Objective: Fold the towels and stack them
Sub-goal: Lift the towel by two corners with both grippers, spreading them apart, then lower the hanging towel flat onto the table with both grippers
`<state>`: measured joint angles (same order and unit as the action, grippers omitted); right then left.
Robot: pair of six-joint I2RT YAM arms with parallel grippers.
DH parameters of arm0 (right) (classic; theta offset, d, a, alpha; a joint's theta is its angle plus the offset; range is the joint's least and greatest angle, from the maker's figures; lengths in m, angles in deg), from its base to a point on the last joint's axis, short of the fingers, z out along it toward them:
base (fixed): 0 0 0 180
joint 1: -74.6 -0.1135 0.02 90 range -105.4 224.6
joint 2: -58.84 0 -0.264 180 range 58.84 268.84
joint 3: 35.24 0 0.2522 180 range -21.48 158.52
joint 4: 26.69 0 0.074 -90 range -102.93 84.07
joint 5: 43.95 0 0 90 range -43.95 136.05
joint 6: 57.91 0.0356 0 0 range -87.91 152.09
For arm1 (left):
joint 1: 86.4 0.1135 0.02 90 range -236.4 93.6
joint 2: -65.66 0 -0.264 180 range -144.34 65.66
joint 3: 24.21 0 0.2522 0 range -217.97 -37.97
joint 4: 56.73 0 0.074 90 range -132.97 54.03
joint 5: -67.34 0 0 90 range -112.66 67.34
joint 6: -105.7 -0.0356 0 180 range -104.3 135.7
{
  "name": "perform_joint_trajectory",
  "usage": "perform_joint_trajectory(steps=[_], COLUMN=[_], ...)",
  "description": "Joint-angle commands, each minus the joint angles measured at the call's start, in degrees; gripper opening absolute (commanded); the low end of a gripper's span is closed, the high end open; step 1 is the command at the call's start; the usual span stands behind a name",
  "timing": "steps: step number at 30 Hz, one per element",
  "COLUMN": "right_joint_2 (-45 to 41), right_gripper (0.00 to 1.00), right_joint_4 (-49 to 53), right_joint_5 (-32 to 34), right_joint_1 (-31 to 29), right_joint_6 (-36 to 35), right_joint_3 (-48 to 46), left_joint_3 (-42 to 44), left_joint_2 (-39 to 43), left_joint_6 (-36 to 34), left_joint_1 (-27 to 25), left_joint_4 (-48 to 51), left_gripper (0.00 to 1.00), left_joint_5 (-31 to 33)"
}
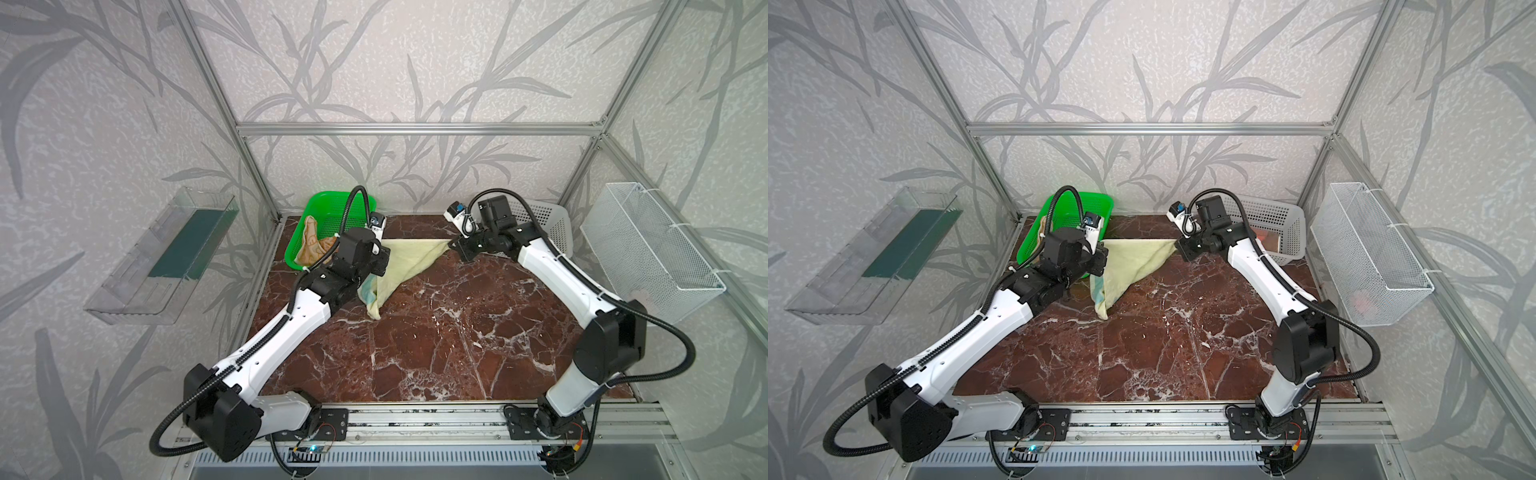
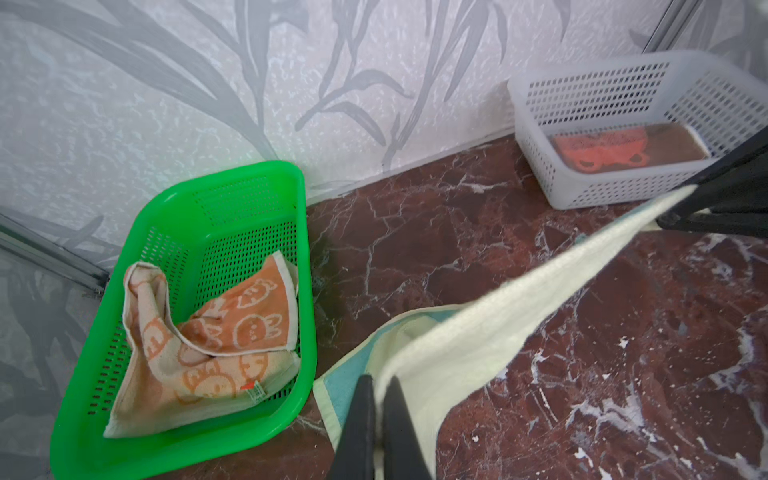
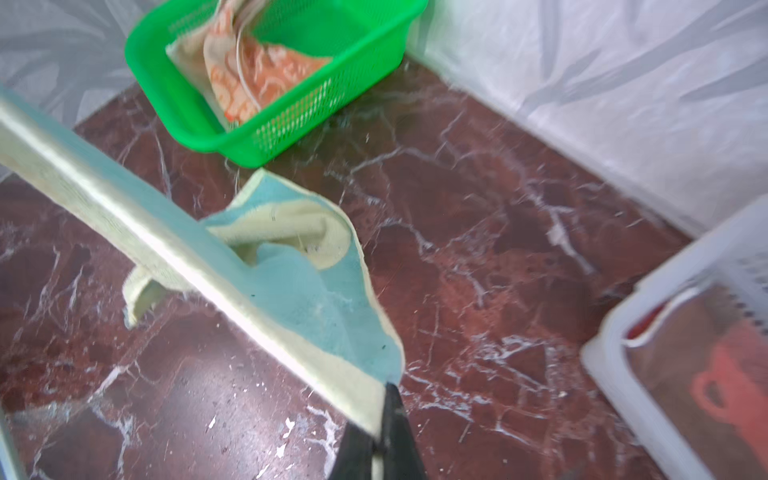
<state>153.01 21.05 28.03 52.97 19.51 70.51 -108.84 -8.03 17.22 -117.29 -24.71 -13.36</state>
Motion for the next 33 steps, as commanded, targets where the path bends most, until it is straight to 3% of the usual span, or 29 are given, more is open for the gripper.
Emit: perform_joint_trajectory(steps=[1,10,18,24,33], right_joint_2=[-5.99,-16.46,-28.32,-34.12,-38.51], right_gripper=[0.00,0.00,0.00,0.00,0.00], right_joint_4=[-1.35,-2.60,-10.00,-9.67,-10.28], right_joint_5=[1.99,2.72,-6.92,-15.10,-16.96], right_joint_1=[0.44,0.45,0.37,0.36,0.36], right_joint_6=[0.21,-4.51,-4.57,-1.56,0.24], right_joint_3=[2.61,3.68,-3.54,-3.39,-4.99], left_joint_3=[-6.77,-17.34,-15.76,-15.37,-12.69], left_joint_2=[0.07,2.40,12.29,18.79,27.22], left_joint_6=[0.54,0.59,0.38,2.35,7.13], left_joint_1=[0.31,0.14,0.14,0.05,0.08], left_joint_4=[3.30,9.51,9.41,9.60,8.23], left_gripper=[0.00,0.00,0.00,0.00,0.00], left_joint_5=[-3.37,-8.40,-16.34,-21.12,-23.01])
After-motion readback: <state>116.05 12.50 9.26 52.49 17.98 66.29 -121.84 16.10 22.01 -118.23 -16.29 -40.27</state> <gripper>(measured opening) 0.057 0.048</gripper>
